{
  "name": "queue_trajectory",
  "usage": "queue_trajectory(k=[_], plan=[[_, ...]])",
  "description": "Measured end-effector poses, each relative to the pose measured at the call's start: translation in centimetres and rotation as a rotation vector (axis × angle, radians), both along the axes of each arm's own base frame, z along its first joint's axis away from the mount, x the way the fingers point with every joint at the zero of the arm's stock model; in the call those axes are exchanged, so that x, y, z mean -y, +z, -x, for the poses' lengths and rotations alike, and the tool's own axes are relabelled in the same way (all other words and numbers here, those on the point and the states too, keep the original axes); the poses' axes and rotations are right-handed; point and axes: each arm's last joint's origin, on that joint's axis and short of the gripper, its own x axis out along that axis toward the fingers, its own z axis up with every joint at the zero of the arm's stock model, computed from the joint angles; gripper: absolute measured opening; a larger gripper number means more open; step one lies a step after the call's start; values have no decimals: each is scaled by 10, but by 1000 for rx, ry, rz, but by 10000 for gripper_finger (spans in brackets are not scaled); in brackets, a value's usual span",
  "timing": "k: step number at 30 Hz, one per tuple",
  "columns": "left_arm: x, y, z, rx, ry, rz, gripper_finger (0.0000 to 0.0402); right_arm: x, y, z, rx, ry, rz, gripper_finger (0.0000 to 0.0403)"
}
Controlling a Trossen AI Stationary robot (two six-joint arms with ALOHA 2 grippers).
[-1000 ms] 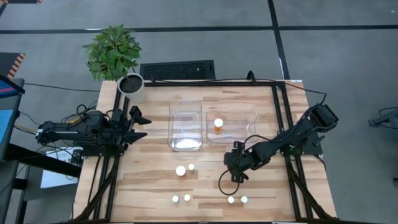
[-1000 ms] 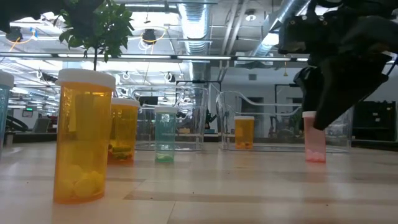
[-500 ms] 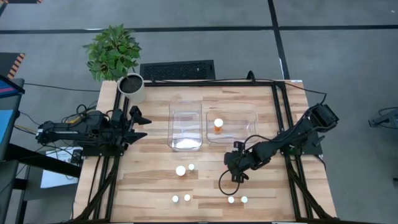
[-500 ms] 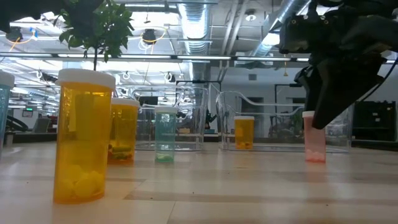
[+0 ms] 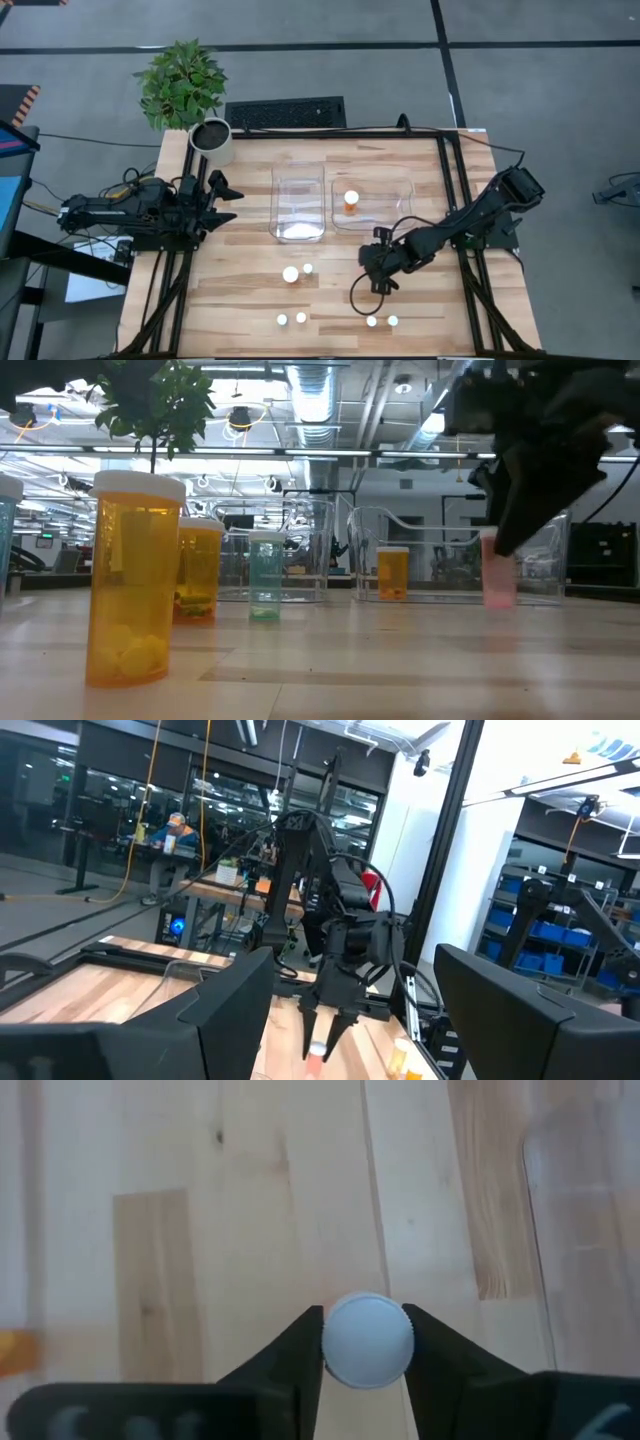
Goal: Pick and place medicine bottles into bin by pill shape (circle, oval)
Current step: Put the red pill bottle into the left transparent bin
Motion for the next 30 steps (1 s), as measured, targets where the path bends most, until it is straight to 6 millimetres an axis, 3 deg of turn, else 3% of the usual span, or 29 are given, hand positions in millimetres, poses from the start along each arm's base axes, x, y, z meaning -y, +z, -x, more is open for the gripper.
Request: queue_trajectory(k=[6,11,21,25,30], plan=[[0,0,0,0,0,0,270,4,28,-13,-6,47,40,129],[0,0,0,0,0,0,270,19,68,-30,6,98,95,126],[0,0,0,0,0,0,270,85,154,-63,183,115,214,126],[0,0,0,0,0,0,270,115,167,-72,219,89,254,125],[0,0,0,-3,0,-1,270,148,167,-91,306,95,236,129]])
